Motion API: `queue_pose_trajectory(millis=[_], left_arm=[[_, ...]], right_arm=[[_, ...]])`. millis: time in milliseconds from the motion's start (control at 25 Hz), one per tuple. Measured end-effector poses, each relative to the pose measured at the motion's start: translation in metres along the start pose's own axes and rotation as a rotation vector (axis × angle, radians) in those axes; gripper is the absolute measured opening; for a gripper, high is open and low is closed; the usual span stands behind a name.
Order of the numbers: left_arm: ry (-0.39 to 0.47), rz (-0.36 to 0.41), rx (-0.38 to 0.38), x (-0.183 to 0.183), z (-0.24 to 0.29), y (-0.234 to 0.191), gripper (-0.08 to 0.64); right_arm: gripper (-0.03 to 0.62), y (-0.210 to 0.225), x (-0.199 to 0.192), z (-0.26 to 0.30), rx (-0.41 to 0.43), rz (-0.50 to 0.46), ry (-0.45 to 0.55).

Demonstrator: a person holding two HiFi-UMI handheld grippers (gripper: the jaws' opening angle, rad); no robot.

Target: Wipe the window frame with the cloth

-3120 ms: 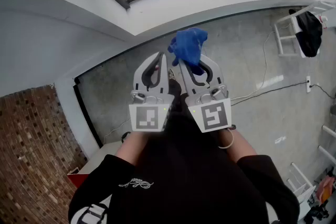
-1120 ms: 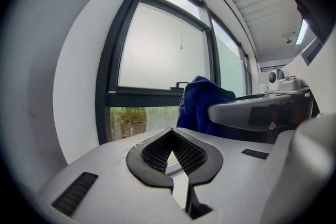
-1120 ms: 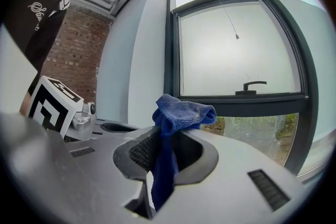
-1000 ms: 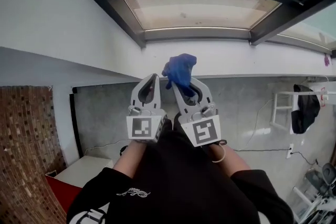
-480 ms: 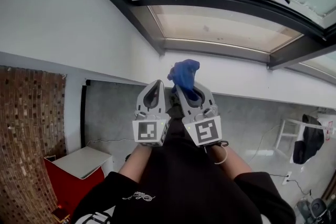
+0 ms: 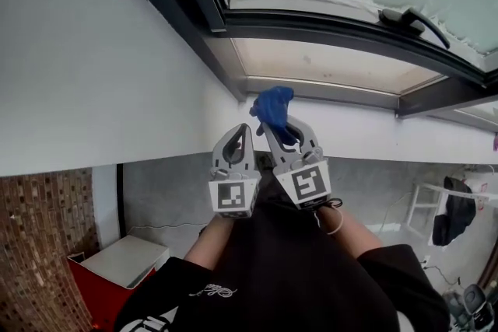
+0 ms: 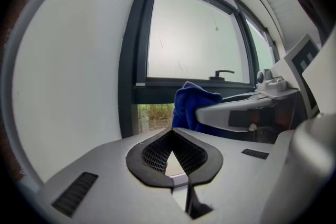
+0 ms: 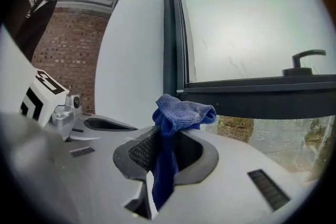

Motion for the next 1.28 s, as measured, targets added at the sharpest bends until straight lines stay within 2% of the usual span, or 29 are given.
queue_pose_trajectory(millis=[160,360,560,680,800,960,1080,1280], left_arm=[[0.0,-0.045,-0.029,-0.001,0.018,-0.022,0.006],[0.006,-0.043,-0.074,-0.002,0.037,-0.045,0.006],[-0.005,-0.071,-0.068,-0.003,0.047,-0.054,0.006],[-0.002,-0.075,-0.059,-0.004,0.054,-0.056,0.006],[0.002,-0.069,-0.045,-0.003,0.058,-0.057,0.006],[-0.006,-0.111,-0.027,-0.004,0.067,-0.065,0.006],[-0.005,-0.097,-0.014,-0.003,0.072,-0.07,0.005],[-0.009,-0.079,-0.042,-0.003,0.075,-0.071,0.006]], right_arm=[[0.053,0.007,-0.009,0.045,-0.021,-0.007,-0.032],[0.054,0.02,-0.015,0.097,-0.057,0.038,-0.022],[0.054,0.031,-0.029,0.134,-0.041,0.016,-0.038],[0.053,0.037,-0.035,0.15,-0.038,0.041,-0.061],[0.054,0.041,-0.047,0.161,-0.046,0.053,-0.044],[0.054,0.045,-0.05,0.179,-0.063,0.072,-0.025],[0.052,0.049,-0.051,0.191,-0.072,0.081,-0.02],[0.052,0.057,-0.052,0.208,-0.067,0.06,0.009]])
Point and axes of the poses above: the fingertips, and each gripper's own axes: z forward along the fingers, y to its right, x out of its top, the point moved 7 cm from there along -z, backward along the fingers, and after that the axes turned 6 degrees about y, right-handed, at the moved point
